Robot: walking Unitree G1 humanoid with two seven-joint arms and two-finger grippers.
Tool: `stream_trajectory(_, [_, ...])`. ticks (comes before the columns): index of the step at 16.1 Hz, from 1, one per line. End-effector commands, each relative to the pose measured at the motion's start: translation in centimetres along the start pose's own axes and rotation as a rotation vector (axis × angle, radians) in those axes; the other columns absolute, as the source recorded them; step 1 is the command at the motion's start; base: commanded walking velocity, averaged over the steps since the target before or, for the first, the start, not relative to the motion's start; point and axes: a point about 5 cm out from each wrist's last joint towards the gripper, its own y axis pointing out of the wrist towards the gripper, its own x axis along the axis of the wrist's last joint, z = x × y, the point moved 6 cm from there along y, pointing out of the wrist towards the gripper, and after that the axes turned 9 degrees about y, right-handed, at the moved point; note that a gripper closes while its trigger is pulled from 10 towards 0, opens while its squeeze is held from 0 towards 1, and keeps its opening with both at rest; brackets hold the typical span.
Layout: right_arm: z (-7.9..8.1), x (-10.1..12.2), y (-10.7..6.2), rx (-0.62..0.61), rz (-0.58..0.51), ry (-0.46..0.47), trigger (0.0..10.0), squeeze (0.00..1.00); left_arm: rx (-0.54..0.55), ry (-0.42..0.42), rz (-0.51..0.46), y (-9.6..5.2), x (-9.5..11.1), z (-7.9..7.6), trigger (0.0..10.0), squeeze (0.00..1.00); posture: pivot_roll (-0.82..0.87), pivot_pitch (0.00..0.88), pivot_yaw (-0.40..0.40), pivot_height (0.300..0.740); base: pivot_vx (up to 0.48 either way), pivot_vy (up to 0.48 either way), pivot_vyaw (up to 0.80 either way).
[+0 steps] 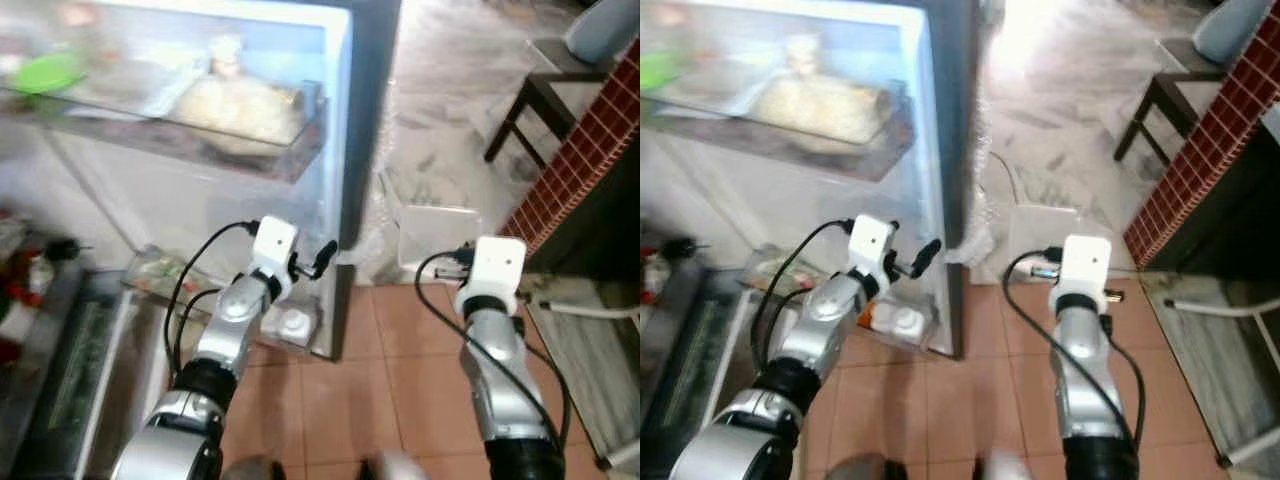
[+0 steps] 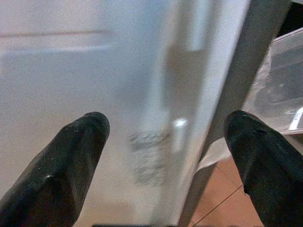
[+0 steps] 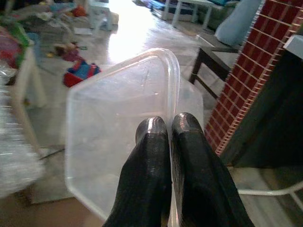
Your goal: Restocking fridge
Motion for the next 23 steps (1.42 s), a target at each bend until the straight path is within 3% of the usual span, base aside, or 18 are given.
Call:
stream_trajectory(1, [-0.6, 0.4, 0.1, -0.020, -0.010, -0.004, 10.0, 0.00, -0.018, 0.014, 0.000, 0.3, 0.2, -0.6, 10.0, 0.00, 0.01, 0.062, 0.019, 0.740, 0.386, 0.000, 0.00])
stream_trajectory(11, [-0.8, 0.3, 0.1, -0.028, -0.009, -0.009, 10.0, 0.00, -0.004, 0.031, 0.016, 0.6, 0.1, -0.3, 10.0, 0.00, 0.01, 0.061, 0.021, 0.740, 0.398, 0.000, 0.00])
stream_trajectory(15, [-0.9, -0.1, -0.1, -0.015, 0.008, -0.013, 10.0, 0.00, 0.141, 0.079, 0.088, -0.4, -1.5, 1.9, 10.0, 0.00, 0.00, 0.064, 0.021, 0.740, 0.068, 0.000, 0.00])
stream_trajectory(19, [-0.7, -0.7, -0.6, 0.036, 0.037, -0.009, 10.0, 0.00, 0.271, 0.052, 0.102, -3.7, -2.9, 5.5, 10.0, 0.00, 0.00, 0.065, 0.020, 0.740, 0.000, 0.000, 0.00])
stream_trajectory(21, [-0.8, -0.8, -0.9, 0.053, 0.041, -0.020, 10.0, 0.00, 0.287, 0.067, 0.087, -6.0, -3.0, 6.7, 10.0, 0.00, 0.01, 0.065, 0.016, 0.740, 0.000, 0.000, 0.00])
stream_trajectory(22, [-0.8, -0.9, -1.1, 0.079, 0.041, -0.030, 10.0, 0.00, 0.303, 0.075, 0.073, -8.3, -2.7, 7.3, 10.0, 0.00, 0.02, 0.062, 0.014, 0.740, 0.000, 0.000, 0.00])
stream_trajectory(23, [-0.8, -0.9, -1.3, 0.089, 0.039, -0.036, 10.0, 0.00, 0.317, 0.074, 0.073, -9.0, -2.7, 7.4, 10.0, 0.00, 0.02, 0.063, 0.014, 0.740, 0.000, 0.000, 0.00])
